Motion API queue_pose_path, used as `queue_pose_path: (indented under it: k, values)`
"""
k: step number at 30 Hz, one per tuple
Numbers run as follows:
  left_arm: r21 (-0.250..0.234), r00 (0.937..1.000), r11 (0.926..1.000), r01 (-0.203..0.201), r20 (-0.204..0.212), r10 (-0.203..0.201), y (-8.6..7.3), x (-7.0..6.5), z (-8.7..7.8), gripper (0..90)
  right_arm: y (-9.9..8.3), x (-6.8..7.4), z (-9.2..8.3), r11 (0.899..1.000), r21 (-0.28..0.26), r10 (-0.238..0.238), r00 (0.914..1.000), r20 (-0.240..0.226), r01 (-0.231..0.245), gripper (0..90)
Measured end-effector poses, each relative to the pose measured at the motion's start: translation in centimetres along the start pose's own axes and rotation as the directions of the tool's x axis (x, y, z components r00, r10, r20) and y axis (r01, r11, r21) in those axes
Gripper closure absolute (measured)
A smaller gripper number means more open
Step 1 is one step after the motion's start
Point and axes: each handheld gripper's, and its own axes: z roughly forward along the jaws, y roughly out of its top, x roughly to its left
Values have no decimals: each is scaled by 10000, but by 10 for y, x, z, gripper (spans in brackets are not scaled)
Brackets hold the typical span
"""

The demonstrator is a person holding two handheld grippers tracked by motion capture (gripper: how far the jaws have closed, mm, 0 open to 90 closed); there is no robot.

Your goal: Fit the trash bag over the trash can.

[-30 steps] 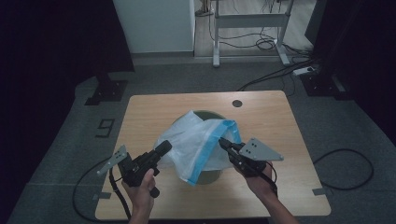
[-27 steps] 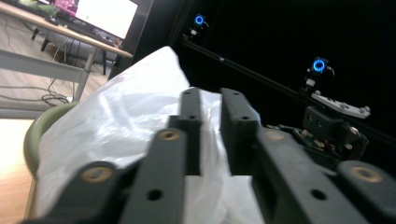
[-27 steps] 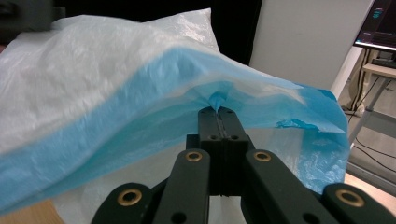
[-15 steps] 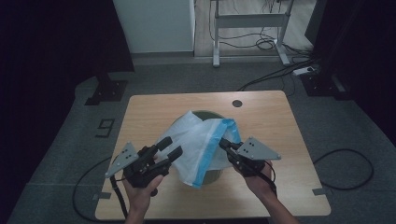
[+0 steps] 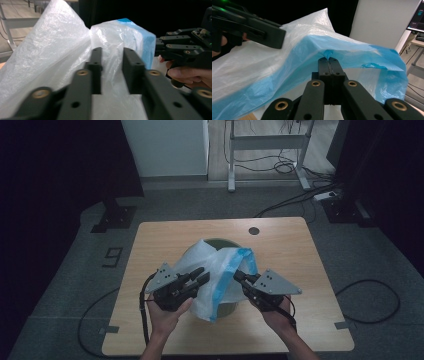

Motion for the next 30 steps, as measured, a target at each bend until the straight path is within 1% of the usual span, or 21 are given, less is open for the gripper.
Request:
queue_pose_path:
  k: [2, 4, 6, 9, 13, 16, 17, 18, 19, 20, 22, 24, 30]
  values:
    - [-64, 10000, 10000, 62, -22, -62, -1, 1, 0, 819, 0, 0, 0, 10000, -23, -35, 10000, -22, 35, 893]
    - [-283, 9999, 9995, 128, -13, -129, -1, 2, -1, 873, 0, 0, -1, 10000, -31, -63, 10000, -30, 63, 893]
    - [-666, 9997, 9975, 236, -41, -240, -1, 4, -5, 889, 0, 0, -1, 10000, -11, -73, 10000, -31, 73, 892]
    - [-1381, 9973, 9877, 736, 152, -722, 0, 9, -11, 895, -3, -2, -1, 10000, 59, -26, 10000, -14, 26, 893]
    - [-1757, 9943, 9788, 1056, 47, -1064, 0, 15, -18, 897, -6, -3, -2, 10000, 78, 58, 10000, 13, -58, 892]
    - [-1985, 9919, 9724, 1222, -89, -1265, -1, 19, -23, 898, -9, -5, -6, 9999, -9, 102, 9999, 58, -102, 892]
    - [-2090, 9907, 9693, 1293, -154, -1355, -2, 21, -24, 898, -10, -7, -8, 9999, -33, 107, 9999, 97, -106, 892]
    - [-2288, 9875, 9621, 1485, -168, -1565, -4, 26, -26, 898, -11, -9, -10, 9998, -72, 163, 9998, 146, -162, 892]
    - [-2288, 9875, 9621, 1485, -168, -1565, -4, 26, -26, 898, -11, -9, -10, 9998, -72, 163, 9998, 146, -162, 892]
    - [-2351, 9863, 9594, 1556, -169, -1641, -4, 27, -27, 898, -13, -14, -14, 9996, -125, 270, 9992, 284, -266, 892]
    - [-2453, 9838, 9546, 1691, -164, -1785, -5, 31, -27, 898, -14, -18, -16, 9996, -117, 256, 9987, 449, -251, 892]
    - [-2508, 9822, 9518, 1767, -185, -1872, -5, 33, -27, 898, -14, -23, -17, 9997, -91, 234, 9981, 578, -229, 892]
    - [-2621, 9792, 9475, 1831, -366, -1993, 1, 43, -26, 898, -9, -37, -18, 9997, -168, 202, 9967, 784, -190, 891]
